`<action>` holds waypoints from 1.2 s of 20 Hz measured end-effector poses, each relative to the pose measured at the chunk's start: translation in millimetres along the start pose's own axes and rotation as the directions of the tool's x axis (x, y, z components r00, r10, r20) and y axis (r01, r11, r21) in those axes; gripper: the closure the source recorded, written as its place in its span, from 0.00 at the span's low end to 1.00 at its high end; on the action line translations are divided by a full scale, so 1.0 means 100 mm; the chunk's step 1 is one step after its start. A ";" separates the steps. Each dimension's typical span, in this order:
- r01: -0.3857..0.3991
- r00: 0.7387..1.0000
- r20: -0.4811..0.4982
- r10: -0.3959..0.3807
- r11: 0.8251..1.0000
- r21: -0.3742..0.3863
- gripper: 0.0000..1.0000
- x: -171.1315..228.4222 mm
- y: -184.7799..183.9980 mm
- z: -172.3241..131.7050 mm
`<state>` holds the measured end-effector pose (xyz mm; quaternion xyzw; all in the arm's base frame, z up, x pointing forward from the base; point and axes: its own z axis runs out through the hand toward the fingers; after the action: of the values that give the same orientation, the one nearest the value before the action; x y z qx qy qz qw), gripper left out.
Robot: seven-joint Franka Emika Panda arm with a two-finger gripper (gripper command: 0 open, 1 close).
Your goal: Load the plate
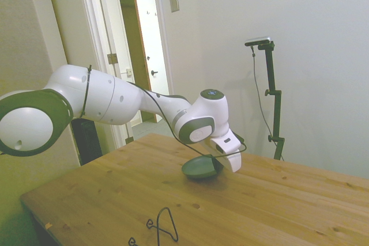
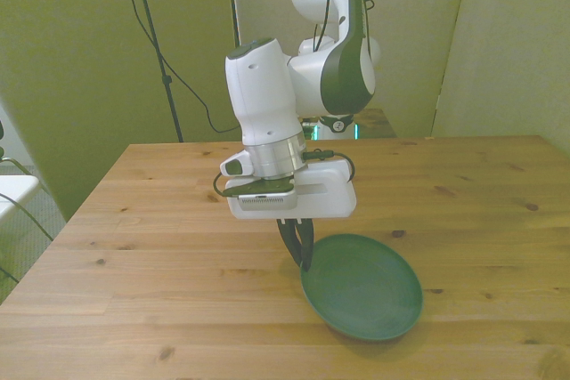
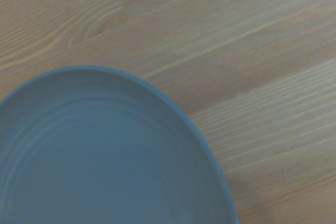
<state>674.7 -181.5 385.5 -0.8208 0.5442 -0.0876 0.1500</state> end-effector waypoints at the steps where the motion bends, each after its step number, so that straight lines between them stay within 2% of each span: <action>1: 0.002 1.000 -0.008 -0.002 1.000 -0.004 1.00 -0.02 -0.02 -0.06; 7: 0.020 0.999 -0.033 -0.020 1.000 -0.019 1.00 -0.35 -0.23 -0.56; 13: 0.076 0.987 -0.135 -0.087 0.994 -0.081 1.00 -0.77 -0.29 -1.31; 19: 0.140 0.966 -0.194 -0.170 0.977 -0.162 1.00 -1.20 0.10 -1.95; 24: 0.178 0.950 -0.215 -0.226 0.959 -0.219 1.00 -1.52 0.52 -2.20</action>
<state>502.4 -93.6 577.6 -0.8667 0.4769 -0.1460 -0.0079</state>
